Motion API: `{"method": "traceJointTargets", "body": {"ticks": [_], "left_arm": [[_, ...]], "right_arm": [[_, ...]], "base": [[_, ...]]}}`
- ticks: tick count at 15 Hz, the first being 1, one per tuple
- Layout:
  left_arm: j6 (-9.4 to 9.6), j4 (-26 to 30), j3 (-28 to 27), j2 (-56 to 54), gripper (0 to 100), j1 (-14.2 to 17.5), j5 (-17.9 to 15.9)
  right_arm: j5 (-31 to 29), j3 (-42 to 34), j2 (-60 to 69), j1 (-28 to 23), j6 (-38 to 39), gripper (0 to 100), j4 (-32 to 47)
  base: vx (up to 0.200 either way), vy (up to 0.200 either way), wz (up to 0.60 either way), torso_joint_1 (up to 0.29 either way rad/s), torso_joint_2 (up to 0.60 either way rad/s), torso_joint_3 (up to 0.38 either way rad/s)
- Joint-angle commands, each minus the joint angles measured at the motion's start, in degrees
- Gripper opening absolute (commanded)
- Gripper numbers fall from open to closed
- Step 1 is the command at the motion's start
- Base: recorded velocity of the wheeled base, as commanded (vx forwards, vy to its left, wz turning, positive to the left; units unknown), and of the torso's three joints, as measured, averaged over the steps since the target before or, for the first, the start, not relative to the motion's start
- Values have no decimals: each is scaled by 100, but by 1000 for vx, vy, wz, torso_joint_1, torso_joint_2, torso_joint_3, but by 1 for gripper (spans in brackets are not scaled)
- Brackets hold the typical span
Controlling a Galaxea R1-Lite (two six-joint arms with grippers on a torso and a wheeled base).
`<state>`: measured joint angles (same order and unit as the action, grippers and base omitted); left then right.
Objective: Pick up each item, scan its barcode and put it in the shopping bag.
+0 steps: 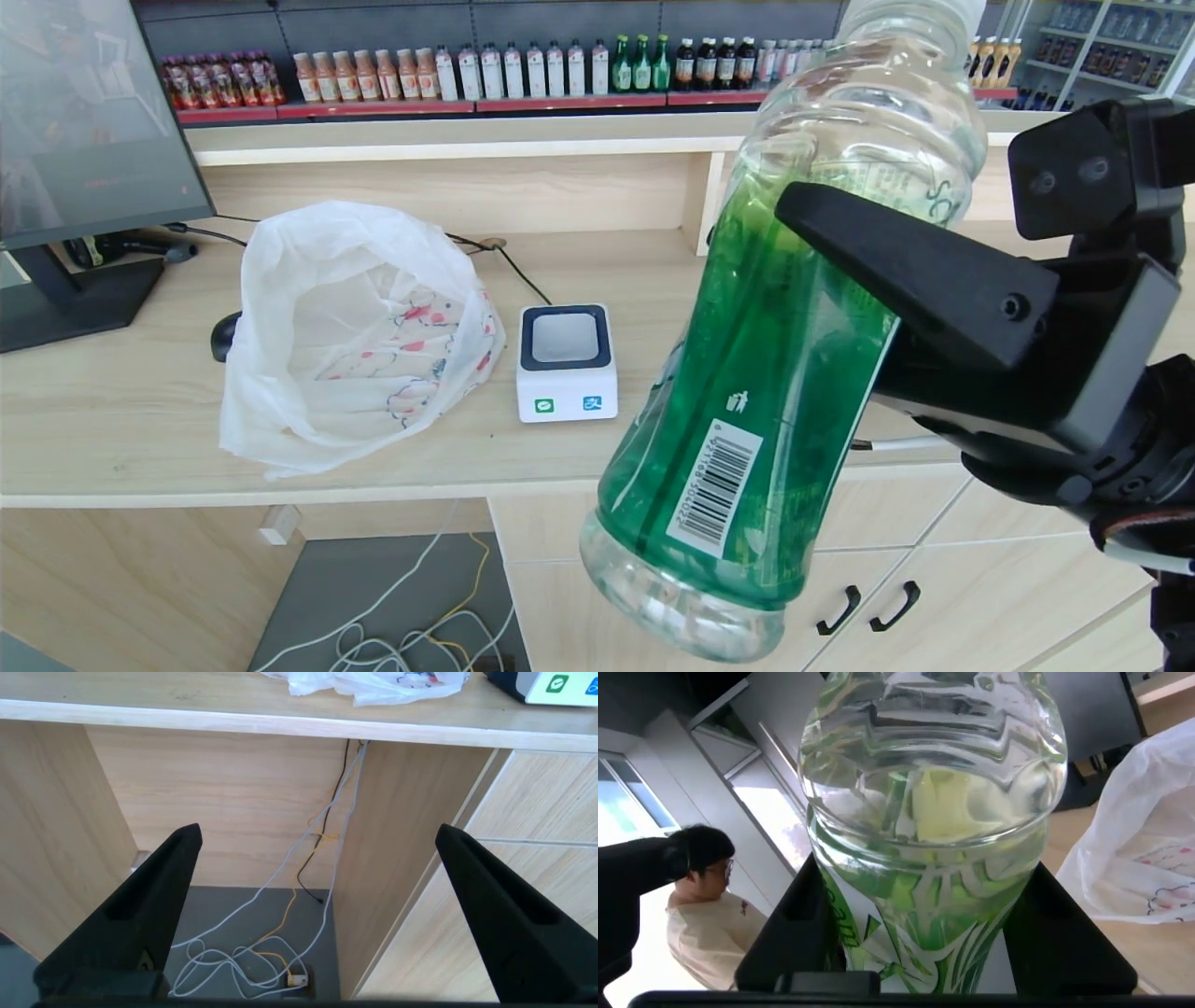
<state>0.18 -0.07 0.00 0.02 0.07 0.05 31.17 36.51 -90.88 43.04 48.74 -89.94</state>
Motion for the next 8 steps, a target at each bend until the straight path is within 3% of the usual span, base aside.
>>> {"method": "traceJointTargets", "body": {"ticks": [1, 8], "left_arm": [[-1, -1, 0, -2, 100, 1, -5], [-1, -1, 0, -2, 100, 1, 4]], "right_arm": [[3, -12, 27, 2, -40, 0, -6], [-15, -645, 62, -7, -901, 0, -6]], "base": [[0, 0, 0, 0, 0, 0], [0, 0, 0, 0, 0, 0]]}}
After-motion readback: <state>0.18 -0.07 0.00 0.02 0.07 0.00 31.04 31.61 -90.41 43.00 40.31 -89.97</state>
